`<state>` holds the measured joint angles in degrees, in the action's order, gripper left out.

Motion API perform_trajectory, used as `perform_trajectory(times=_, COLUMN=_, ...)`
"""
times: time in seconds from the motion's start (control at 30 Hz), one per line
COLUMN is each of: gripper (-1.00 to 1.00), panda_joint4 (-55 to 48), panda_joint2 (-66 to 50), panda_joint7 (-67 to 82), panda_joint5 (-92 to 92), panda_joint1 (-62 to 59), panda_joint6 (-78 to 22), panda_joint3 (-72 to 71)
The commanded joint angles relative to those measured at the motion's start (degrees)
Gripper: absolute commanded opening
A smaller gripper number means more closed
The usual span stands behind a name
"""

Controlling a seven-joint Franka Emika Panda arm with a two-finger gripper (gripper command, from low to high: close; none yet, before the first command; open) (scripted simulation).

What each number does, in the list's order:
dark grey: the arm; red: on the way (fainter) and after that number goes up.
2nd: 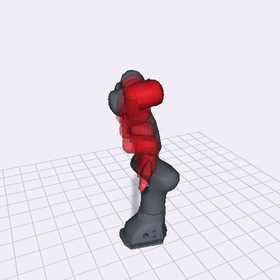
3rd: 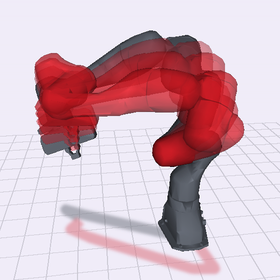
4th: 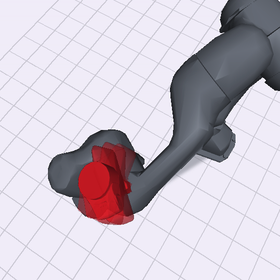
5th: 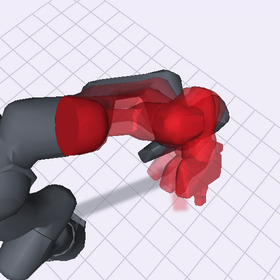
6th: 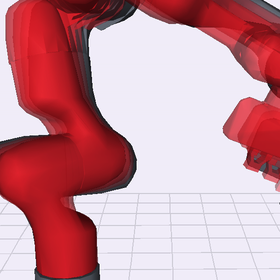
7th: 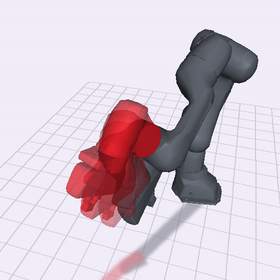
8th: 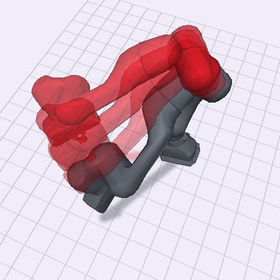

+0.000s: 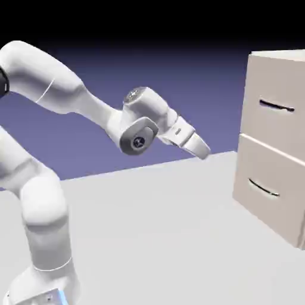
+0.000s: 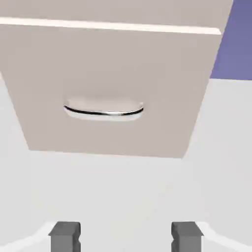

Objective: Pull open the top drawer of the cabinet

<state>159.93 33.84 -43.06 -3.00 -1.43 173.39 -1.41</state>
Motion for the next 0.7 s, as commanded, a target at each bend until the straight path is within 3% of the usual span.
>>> perform_trajectory(times=0.0, gripper=0.00, panda_joint4=-0.9, panda_joint2=1.0, panda_joint7=-0.5, panda_joint5=-2.5, panda_joint1=-1.8, panda_joint6=-0.5, panda_joint3=-1.2)
perform_trajectory(times=0.67, gripper=0.00, panda_joint4=-18.7, panda_joint2=20.5, panda_joint7=-10.4, panda_joint5=-52.3, panda_joint1=-36.9, panda_joint6=-10.7, panda_joint3=-24.6)
